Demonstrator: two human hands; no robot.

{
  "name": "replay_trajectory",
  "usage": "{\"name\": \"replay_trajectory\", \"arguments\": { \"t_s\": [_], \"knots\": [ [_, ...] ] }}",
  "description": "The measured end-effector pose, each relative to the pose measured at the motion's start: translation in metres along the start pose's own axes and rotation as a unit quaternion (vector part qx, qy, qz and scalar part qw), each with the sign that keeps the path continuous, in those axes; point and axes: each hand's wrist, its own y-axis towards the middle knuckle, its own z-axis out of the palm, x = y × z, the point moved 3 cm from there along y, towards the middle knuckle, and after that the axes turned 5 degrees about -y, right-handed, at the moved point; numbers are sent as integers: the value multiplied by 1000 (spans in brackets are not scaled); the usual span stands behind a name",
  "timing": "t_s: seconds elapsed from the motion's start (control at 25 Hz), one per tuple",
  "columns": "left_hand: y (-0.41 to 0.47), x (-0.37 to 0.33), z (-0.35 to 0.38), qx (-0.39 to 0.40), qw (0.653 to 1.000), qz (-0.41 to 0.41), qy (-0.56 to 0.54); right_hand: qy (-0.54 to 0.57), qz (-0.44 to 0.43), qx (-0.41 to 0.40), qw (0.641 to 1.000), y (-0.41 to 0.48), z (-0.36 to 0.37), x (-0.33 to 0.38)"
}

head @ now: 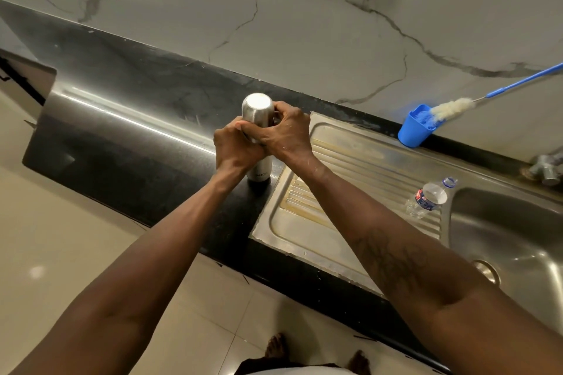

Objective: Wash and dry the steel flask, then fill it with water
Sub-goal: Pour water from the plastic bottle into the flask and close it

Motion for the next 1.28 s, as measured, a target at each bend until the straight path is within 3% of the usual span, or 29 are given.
{"name": "replay_trajectory", "arguments": {
  "t_s": [0.76, 0.96, 1.12, 1.28],
  "knots": [
    [-1, 18, 16, 37, 996, -10, -82, -15, 27, 51, 998, -5, 7, -19],
    [-6, 21, 13, 64, 993, -18, -93, 0, 35, 99, 994, -10, 3, -25],
    [-28, 29, 7, 79, 991, -84, -75, -11, 64, 141, 988, -20, -4, -42],
    [-72, 25, 0, 43, 985, -156, -58, -48, 82, 162, 982, -34, -16, -65]
  ]
}}
